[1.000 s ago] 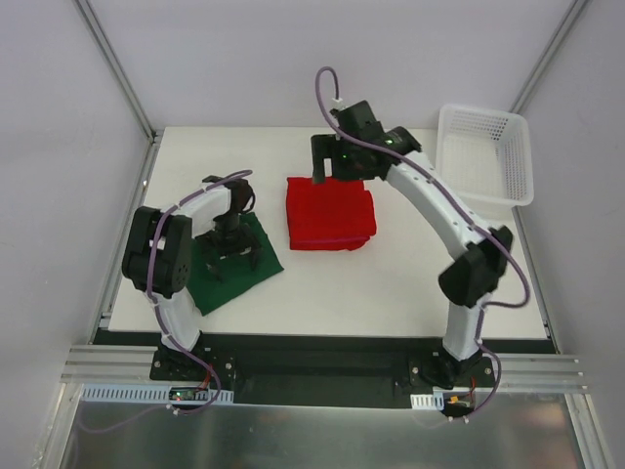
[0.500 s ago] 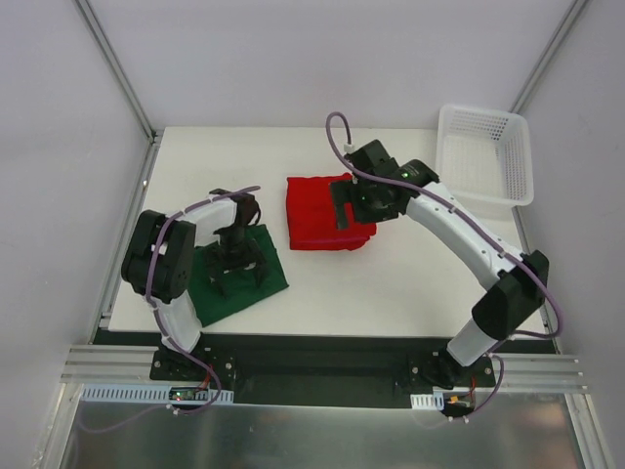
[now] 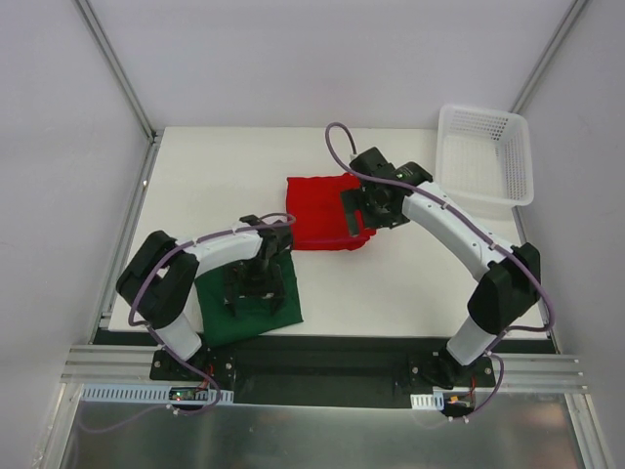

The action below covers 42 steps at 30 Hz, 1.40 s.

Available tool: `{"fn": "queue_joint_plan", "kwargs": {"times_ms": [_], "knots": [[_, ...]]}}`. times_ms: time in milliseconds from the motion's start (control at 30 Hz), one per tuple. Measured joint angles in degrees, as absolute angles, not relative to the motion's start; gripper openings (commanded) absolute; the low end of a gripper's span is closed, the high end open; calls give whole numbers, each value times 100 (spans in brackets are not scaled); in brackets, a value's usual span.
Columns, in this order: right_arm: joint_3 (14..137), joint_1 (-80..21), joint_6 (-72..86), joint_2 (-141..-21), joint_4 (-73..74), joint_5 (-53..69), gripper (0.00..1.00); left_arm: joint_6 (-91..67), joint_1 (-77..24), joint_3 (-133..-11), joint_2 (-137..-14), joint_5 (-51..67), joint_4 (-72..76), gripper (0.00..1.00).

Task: Fold and stack the t-shirts

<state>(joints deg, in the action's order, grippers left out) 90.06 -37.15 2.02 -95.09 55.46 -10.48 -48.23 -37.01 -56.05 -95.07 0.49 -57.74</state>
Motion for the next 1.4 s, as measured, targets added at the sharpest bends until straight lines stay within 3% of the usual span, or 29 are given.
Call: {"fn": "queue_joint_plan", "kwargs": {"times_ms": [400,667,1133,1267,1400], "knots": [[7988,-2567,137,-8766,5677,-1420,96,-5496,-5559,-6729,-10506,-89,-5964,99],[7660,-1841,91,-7682,5795,-1660,96,-5356,-5824,-7931,-11437,-16,-6429,99],[7166,-1765,274,-6582,6202,-1774,96,-4707,-5892,-10503,-13023,436,-6582,99],[7133,-1719,276,-6663,6219,-1772,96,-4683,-5920,-10645,-13072,436,-6431,99],[7133,-1710,281,-6879,6198,-1741,96,-4713,-5935,-10018,-12508,180,-6123,99]]}}
